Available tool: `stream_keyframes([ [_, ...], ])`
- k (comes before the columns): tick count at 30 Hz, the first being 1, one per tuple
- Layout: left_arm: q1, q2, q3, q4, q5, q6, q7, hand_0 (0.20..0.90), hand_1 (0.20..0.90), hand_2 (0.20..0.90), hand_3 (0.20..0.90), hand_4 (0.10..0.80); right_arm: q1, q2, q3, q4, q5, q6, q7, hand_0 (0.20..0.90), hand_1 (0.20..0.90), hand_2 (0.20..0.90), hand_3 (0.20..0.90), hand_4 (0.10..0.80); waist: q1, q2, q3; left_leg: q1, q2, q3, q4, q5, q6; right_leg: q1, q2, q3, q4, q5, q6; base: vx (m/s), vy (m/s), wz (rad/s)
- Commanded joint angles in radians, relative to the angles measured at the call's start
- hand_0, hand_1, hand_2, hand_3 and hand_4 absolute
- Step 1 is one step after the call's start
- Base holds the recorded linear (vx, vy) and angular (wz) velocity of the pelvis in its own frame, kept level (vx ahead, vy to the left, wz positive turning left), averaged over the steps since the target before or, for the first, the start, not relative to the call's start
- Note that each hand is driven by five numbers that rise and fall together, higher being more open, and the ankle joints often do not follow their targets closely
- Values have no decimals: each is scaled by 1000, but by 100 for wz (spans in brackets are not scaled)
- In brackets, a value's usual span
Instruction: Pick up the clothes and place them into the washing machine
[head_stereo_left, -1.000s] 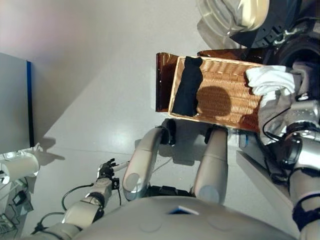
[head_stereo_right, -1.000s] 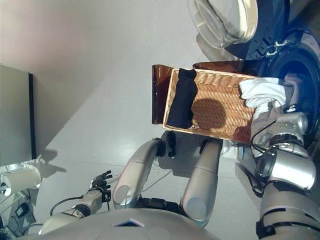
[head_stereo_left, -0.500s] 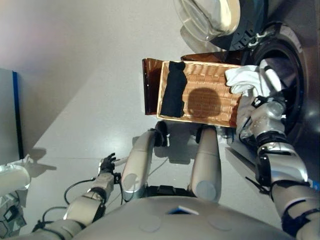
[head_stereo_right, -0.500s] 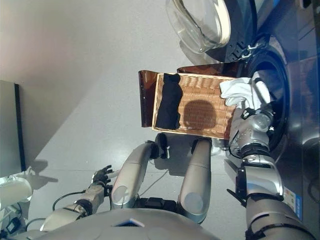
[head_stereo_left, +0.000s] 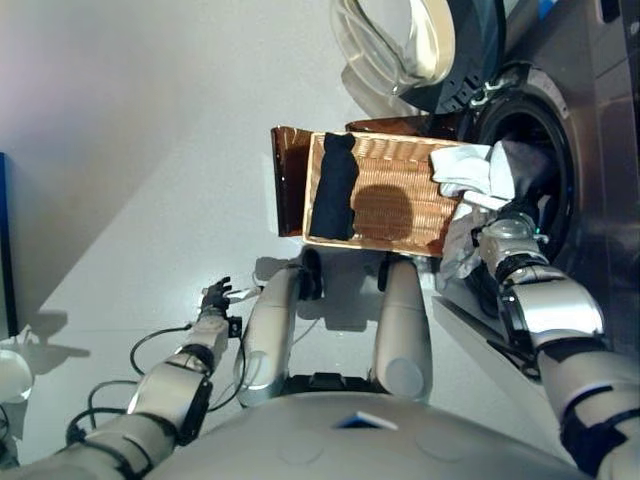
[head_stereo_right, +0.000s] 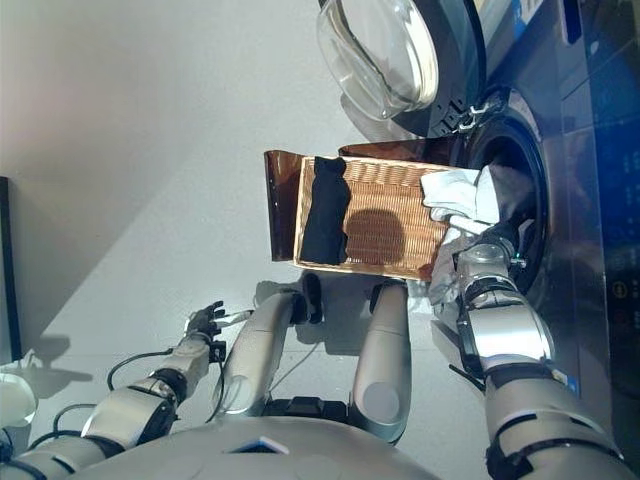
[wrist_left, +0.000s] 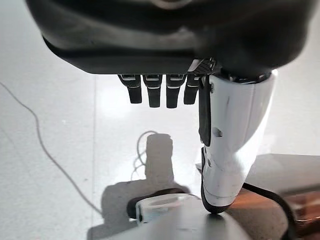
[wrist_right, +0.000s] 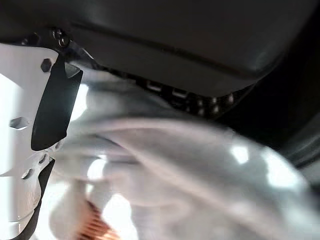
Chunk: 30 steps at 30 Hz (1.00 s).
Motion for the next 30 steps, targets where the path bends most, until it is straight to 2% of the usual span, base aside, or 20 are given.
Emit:
stream_keyframes([
  [1,17,64,-3,60,1,18,38,900,900,900,900,800,-125,-59,105,30,-125,11,-7,900,900,900,900,800,10,-30,-50,-8,-14,16,-113,79,-42,62,15,-22,-57,-5,-92,0,-8,-4],
  [10,-27,78,8,66,-8,34,30,900,900,900,900,800,-201,-56,160,46,-187,41,31,900,900,900,900,800,14,-18,-34,-21,-13,27,-111,86,-41,42,17,-10,-52,-3,-96,0,-3,-3],
  [11,-35,81,8,63,-13,33,32,900,900,900,900,800,-225,-53,180,51,-214,54,38,900,900,900,900,800,17,-11,-27,-20,-15,22,-95,57,-47,42,19,-5,-33,-33,-94,-24,0,-8],
  [12,-37,81,9,62,-13,33,32,900,900,900,900,800,-227,-54,180,51,-214,54,38,900,900,900,900,800,16,-11,-26,-30,-13,29,-105,87,-40,32,18,-8,-46,-3,-98,44,-13,-8],
  [13,-44,80,8,62,-16,35,33,900,900,900,900,800,-244,-51,201,65,-248,67,42,900,900,900,900,800,19,-7,-24,-28,-14,21,-89,59,-48,36,19,-6,-29,-33,-95,-24,-10,-7],
  [16,-64,78,3,61,-19,39,34,900,900,900,900,800,-270,-44,231,81,-290,84,48,900,900,900,900,800,22,0,-20,-38,-16,21,-82,59,-47,26,17,-8,-20,-34,-96,11,-8,-4],
  [17,-85,74,-3,62,-16,46,36,900,900,900,900,800,-280,-31,258,101,-337,102,64,532,532,532,532,537,24,3,-19,-46,-18,19,-81,63,-49,19,17,-10,-15,-34,-97,0,0,0],
  [19,-109,69,-7,66,-13,55,38,900,900,900,900,800,-291,-19,279,122,-378,121,82,491,491,491,491,508,26,6,-20,-56,-19,15,-77,65,-49,13,16,-12,-10,-34,-99,-27,-24,4],
  [22,-109,69,-7,66,-13,55,38,900,900,900,900,800,-292,-19,280,123,-378,121,82,469,469,469,469,492,25,6,-20,-56,-19,14,-77,65,-49,12,16,-12,-10,-34,-99,-3,-4,3],
  [24,-145,63,-6,72,-6,71,36,900,900,900,900,800,-283,-5,294,149,-431,142,104,307,307,307,307,376,28,10,-19,-68,-23,8,-70,67,-48,-4,13,-10,6,-34,-102,-16,-13,1],
  [25,-151,63,-7,72,-5,73,37,900,900,900,900,800,-279,-2,295,150,-438,144,107,203,203,203,203,302,29,11,-19,-72,-24,9,-65,66,-48,-7,13,-9,10,-35,-103,-29,-9,9],
  [30,-177,50,-2,77,4,87,43,900,900,900,900,800,-208,41,268,145,-448,151,108,200,200,200,200,300,27,12,-12,-87,-23,10,-44,60,-45,-29,11,-3,33,-38,-105,-15,6,7],
])
